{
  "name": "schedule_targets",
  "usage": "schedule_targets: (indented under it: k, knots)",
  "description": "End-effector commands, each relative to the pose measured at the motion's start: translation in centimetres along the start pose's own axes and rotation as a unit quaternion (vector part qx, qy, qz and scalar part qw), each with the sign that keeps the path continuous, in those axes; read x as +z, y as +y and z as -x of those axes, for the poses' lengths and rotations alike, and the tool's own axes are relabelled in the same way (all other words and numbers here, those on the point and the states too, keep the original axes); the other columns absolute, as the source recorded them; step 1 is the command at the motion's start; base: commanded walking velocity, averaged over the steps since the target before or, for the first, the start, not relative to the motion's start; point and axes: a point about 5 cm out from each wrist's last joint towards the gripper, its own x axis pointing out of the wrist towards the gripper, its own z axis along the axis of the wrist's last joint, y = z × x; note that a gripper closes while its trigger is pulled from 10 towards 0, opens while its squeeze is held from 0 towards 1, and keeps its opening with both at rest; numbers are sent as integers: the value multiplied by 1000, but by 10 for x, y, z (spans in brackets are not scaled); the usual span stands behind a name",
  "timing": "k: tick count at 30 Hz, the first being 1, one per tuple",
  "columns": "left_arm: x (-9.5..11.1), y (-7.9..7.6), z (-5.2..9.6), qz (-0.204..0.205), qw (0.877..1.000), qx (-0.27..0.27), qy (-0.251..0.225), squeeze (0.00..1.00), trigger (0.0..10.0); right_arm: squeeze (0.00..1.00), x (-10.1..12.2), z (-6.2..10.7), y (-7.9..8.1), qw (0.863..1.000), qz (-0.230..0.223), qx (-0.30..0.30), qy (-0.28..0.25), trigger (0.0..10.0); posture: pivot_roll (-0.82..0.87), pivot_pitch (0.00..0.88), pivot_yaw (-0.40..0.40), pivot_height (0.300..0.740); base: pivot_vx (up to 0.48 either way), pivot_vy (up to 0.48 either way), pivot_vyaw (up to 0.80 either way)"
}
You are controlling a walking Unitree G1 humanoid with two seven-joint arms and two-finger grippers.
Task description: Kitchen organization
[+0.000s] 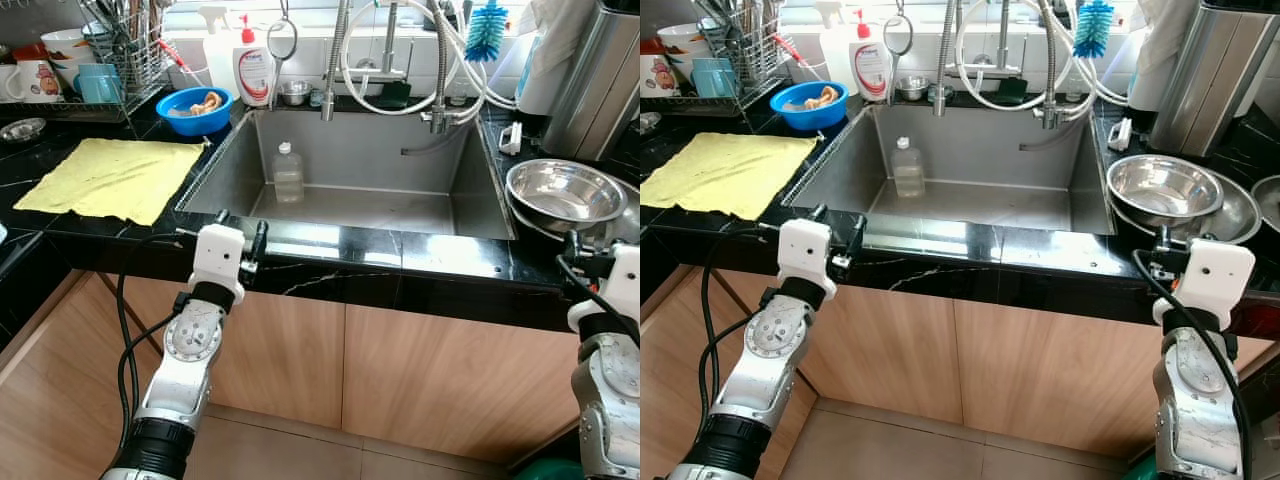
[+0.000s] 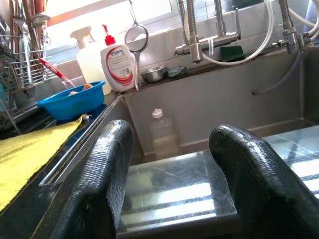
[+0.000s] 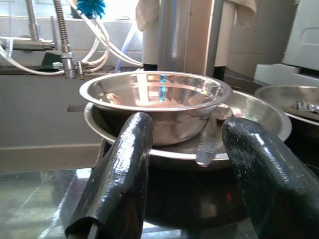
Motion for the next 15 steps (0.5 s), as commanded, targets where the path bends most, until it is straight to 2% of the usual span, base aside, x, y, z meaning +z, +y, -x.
schedule_targets:
  k: [1,15]
  knots:
    - [2,1,1,-13,1000,-8,-3,0,10000,0,-1,-2,-1,1000,-3,-6,5,10000,11,0,40,720,0,0,0]
    - [2,1,1,-14,1000,-10,-3,0,10000,0,-8,-5,-3,999,5,-16,28,10000,15,0,42,720,0,0,0]
